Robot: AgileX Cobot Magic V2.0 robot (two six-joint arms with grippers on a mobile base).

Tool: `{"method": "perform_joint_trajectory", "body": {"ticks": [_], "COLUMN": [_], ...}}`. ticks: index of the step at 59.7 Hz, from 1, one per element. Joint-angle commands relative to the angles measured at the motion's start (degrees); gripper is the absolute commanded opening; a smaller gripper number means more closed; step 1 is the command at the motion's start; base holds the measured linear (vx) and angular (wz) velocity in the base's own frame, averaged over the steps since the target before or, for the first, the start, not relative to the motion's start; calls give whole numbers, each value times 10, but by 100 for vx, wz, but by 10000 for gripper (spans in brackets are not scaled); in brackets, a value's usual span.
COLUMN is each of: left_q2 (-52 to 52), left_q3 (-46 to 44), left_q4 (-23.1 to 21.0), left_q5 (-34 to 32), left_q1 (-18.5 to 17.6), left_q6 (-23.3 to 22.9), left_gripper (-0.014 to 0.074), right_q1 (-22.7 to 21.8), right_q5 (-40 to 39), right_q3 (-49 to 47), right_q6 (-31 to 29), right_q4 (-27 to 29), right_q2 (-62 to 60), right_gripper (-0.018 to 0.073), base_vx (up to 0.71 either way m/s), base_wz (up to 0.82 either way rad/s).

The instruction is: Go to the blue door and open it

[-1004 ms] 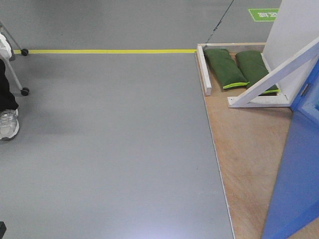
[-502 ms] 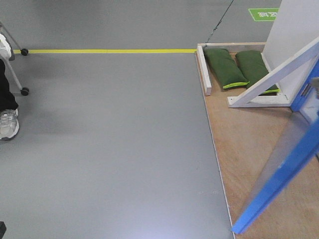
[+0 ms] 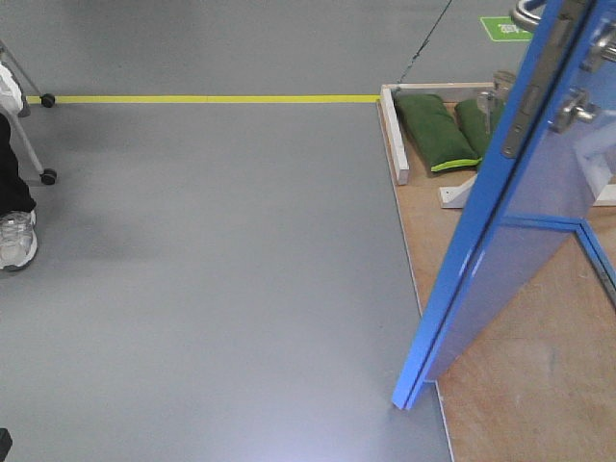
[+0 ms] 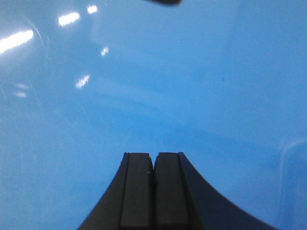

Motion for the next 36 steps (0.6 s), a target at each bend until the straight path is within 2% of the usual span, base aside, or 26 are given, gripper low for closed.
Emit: {"method": "perform_joint_trajectory", "body": {"ticks": [1, 17, 36], "left_q2": [-6, -6, -6], "left_q3": [-18, -18, -18], "left_q4": [1, 1, 1], "left_q5": [-46, -46, -46], "left_q1": [-1, -1, -1], "left_q6": [-2, -2, -2], "left_gripper": [71, 71, 71], "right_q1": [22, 102, 142], "right_q5": [-38, -74, -65], "right_q3": [-39, -107, -122], "right_q6": [-6, -6, -6], "right_q4": [20, 20, 20], "right_q2": [6, 79, 111], "right_gripper": [-4, -4, -4], "base_vx": [0, 0, 0], "base_wz": [0, 0, 0]}}
